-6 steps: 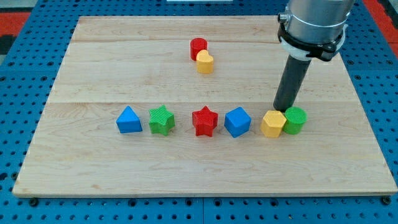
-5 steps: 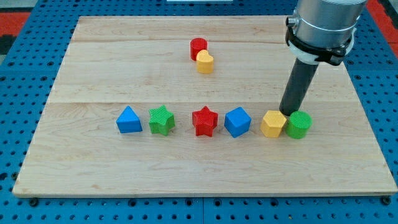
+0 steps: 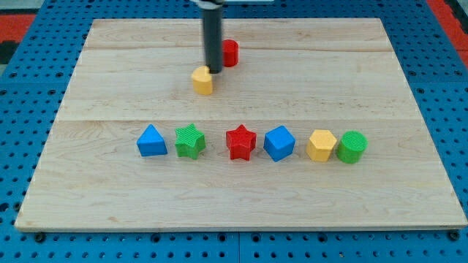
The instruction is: Move the yellow heart towards to the center left
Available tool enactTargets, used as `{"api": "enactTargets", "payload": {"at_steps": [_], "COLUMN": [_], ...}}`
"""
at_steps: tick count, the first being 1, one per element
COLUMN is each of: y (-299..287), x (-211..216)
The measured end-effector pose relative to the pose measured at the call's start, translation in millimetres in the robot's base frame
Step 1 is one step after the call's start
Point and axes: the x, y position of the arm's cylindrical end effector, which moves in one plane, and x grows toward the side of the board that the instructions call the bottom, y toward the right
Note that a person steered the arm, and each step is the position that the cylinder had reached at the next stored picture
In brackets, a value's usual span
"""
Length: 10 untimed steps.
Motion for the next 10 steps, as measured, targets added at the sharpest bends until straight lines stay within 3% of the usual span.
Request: {"api": "enactTargets", "payload": {"at_steps": [1,2,3,6,7,8,9,10], "y": [-29,41,54,-80,-39,-65,-96,-129], "x": [17,22,36,73,40,19,70,73]}}
